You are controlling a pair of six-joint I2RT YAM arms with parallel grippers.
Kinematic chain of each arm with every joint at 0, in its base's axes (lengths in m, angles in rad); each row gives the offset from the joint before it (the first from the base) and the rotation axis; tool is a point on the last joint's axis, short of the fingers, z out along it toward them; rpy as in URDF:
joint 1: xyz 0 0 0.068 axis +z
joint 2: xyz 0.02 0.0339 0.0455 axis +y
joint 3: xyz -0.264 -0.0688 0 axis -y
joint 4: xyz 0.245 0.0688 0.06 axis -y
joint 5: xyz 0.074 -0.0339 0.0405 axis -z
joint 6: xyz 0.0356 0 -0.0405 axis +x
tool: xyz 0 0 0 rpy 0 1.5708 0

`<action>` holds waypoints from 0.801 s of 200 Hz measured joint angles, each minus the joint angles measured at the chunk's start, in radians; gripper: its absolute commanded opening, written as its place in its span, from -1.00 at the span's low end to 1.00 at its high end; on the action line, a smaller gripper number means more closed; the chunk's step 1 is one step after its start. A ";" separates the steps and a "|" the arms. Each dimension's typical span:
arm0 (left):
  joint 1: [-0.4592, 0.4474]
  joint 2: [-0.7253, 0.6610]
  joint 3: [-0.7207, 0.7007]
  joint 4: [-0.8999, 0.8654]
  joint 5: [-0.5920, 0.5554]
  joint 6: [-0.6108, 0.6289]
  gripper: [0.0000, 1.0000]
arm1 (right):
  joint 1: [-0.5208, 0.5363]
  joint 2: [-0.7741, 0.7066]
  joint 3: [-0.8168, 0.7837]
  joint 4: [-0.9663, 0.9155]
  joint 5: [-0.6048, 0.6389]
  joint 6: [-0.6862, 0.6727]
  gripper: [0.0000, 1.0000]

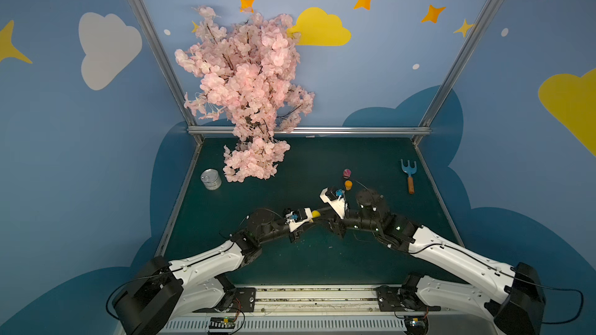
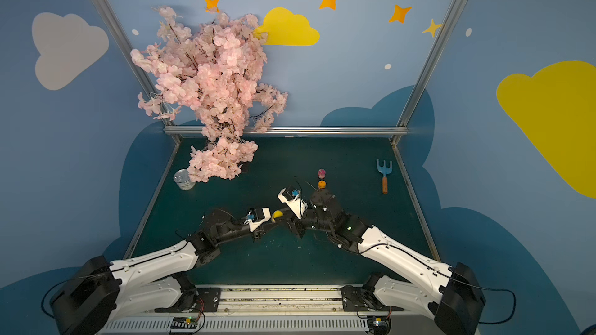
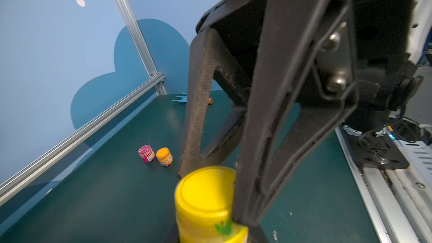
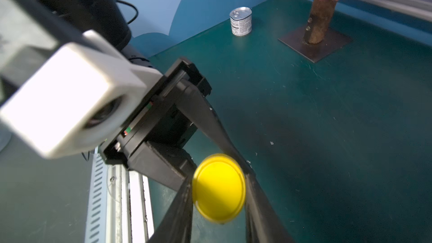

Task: Close the paint jar lid
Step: Screw the lid onto the paint jar.

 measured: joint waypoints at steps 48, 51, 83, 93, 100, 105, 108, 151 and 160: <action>-0.020 -0.013 -0.026 -0.016 -0.159 0.032 -0.37 | 0.058 0.086 0.069 -0.057 0.167 0.245 -0.97; -0.023 -0.016 -0.027 -0.016 -0.172 0.035 -0.37 | 0.061 0.088 0.069 -0.056 0.174 0.262 -0.97; -0.038 -0.029 -0.045 -0.020 -0.253 0.058 -0.39 | 0.088 0.114 0.069 -0.031 0.229 0.415 -0.97; -0.040 -0.029 -0.047 -0.023 -0.270 0.066 -0.39 | 0.097 0.123 0.069 -0.024 0.251 0.450 -0.95; -0.042 -0.029 -0.049 -0.024 -0.280 0.071 -0.40 | 0.103 0.128 0.069 -0.021 0.264 0.468 -0.94; -0.044 -0.029 -0.050 -0.024 -0.289 0.076 -0.40 | 0.106 0.130 0.069 -0.019 0.272 0.480 -0.93; -0.045 -0.029 -0.050 -0.025 -0.292 0.077 -0.40 | 0.109 0.131 0.069 -0.018 0.278 0.486 -0.92; -0.051 -0.030 -0.050 -0.022 -0.323 0.100 -0.39 | 0.127 0.132 0.068 -0.015 0.335 0.554 0.17; -0.050 -0.032 -0.050 -0.021 -0.328 0.104 -0.39 | 0.127 0.126 0.063 -0.024 0.357 0.558 0.43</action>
